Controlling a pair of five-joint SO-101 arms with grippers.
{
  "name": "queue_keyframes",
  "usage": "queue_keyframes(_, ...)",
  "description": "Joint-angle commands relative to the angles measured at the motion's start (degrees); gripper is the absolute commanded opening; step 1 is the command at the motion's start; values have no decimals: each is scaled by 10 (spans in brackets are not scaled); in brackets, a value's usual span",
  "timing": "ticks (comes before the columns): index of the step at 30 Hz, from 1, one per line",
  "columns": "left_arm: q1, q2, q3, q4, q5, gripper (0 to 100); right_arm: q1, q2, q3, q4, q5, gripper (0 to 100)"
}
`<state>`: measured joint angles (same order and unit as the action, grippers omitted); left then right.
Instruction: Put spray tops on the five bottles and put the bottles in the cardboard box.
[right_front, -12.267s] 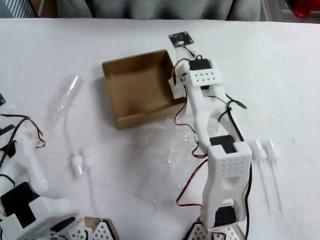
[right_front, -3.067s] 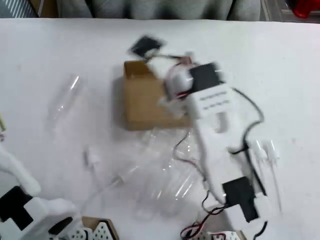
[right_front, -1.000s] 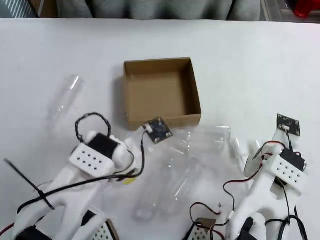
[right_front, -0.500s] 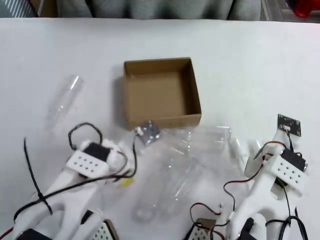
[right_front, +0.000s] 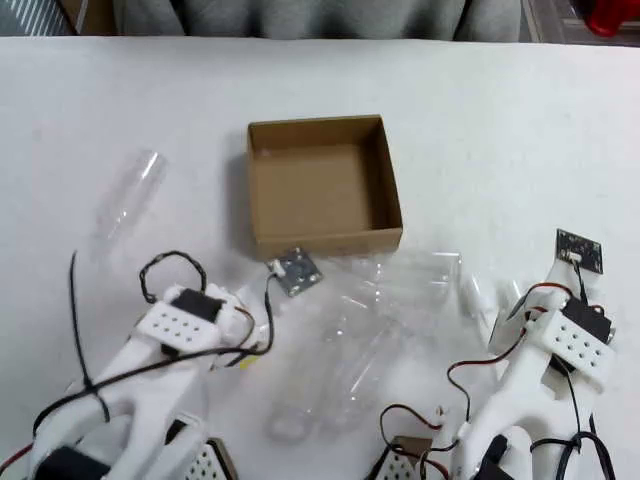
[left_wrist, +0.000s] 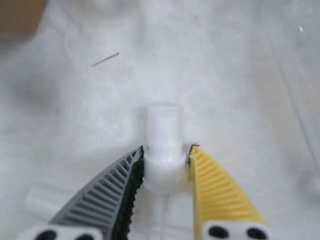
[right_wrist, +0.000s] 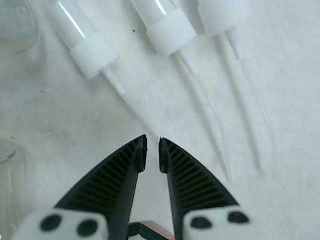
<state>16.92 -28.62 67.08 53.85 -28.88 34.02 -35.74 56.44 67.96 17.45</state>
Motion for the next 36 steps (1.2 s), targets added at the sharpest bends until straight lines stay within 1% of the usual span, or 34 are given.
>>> queue_keyframes(1, 0, 82, -73, 25, -5, 132, 6, -14, -5, -2, -1, 16)
queue_keyframes(5, -1, 119, -105, 34, -5, 20, 7, -14, 0, -4, -1, 16)
queue_keyframes(8, -2, 119, -107, 38, -4, 35, 7, -14, 1, -5, -1, 16)
queue_keyframes(10, -4, 114, -117, 58, -4, 24, 7, -14, 2, -5, -1, 16)
queue_keyframes(12, -23, 91, -137, 91, -4, 20, 7, -14, 2, -5, -1, 16)
queue_keyframes(16, -104, 2, -193, 170, 1, 20, 7, -14, 2, -5, -1, 16)
queue_keyframes(19, -187, -68, -222, 219, 40, 20, 7, -14, 2, -6, -1, 16)
queue_keyframes(24, -327, -145, -225, 255, 92, 20, 7, -14, 3, -6, -1, 16)
queue_keyframes(27, -399, -155, -204, 244, 109, 20, 6, -14, 3, -6, 0, 16)
queue_keyframes(30, -440, -155, -170, 200, 140, 20, 6, -14, 3, -6, 0, 16)
queue_keyframes(36, -449, -155, -83, 107, 258, 20, 6, -14, 4, -6, 0, 16)
